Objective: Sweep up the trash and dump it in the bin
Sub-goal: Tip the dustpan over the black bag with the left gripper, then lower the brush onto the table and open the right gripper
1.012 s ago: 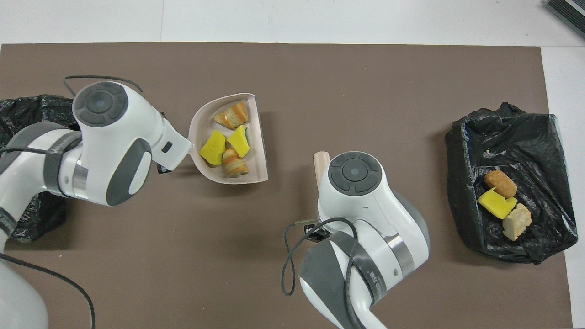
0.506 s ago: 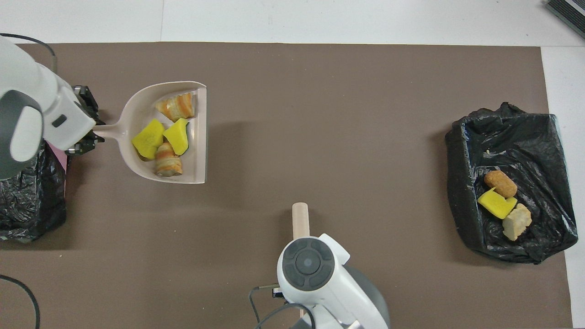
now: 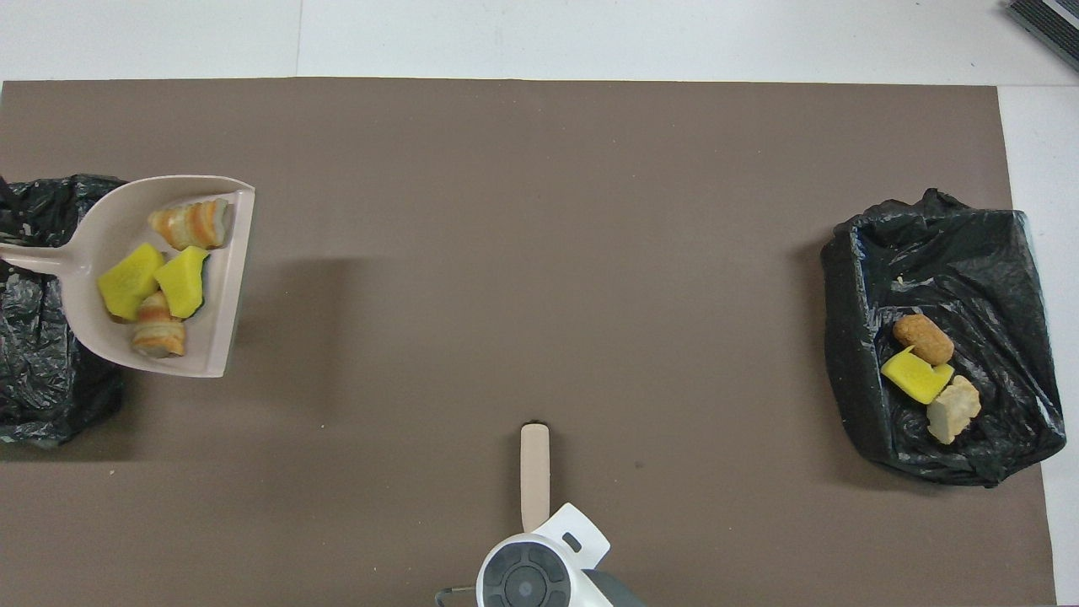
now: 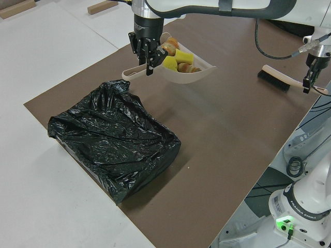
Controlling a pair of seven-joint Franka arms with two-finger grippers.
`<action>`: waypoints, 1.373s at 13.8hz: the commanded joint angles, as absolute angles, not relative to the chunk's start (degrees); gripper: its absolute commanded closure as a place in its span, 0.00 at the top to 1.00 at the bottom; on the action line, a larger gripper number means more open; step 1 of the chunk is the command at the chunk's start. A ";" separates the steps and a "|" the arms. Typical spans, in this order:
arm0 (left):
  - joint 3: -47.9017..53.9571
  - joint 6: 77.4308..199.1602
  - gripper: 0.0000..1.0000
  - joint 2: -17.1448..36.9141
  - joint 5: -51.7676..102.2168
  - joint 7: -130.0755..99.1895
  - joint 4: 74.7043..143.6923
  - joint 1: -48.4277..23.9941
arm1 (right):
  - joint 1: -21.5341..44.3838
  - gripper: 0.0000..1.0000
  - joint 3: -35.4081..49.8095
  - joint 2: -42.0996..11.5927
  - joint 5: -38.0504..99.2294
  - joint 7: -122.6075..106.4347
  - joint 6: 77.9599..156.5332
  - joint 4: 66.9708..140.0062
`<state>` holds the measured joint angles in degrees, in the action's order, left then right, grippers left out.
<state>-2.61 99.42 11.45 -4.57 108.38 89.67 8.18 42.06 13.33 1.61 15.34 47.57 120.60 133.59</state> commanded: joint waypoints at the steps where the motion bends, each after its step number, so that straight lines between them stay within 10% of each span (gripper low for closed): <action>1: -2.28 99.40 0.00 10.99 -4.83 116.69 88.77 14.22 | 42.28 0.00 13.36 3.69 17.31 47.64 121.29 135.78; 8: -3.78 109.39 0.00 11.95 -16.15 124.72 86.40 22.06 | 43.59 0.04 13.27 4.84 17.93 46.14 121.38 138.34; 12: -3.78 119.96 0.00 12.48 -29.68 117.18 88.15 21.54 | 42.72 0.44 13.18 3.78 17.93 46.23 121.90 137.73; 16: -3.78 131.00 0.00 8.98 -48.64 103.47 98.31 19.86 | 38.94 0.61 13.10 -1.92 17.84 47.02 122.43 129.75; 17: -3.78 133.92 0.00 7.31 -53.74 101.71 101.66 19.86 | 37.11 0.86 12.92 -3.33 17.75 46.15 122.69 127.03; 19: -3.78 133.51 0.00 6.51 -61.31 97.14 102.31 18.56 | 30.80 1.00 13.01 -5.44 17.14 45.44 124.44 122.54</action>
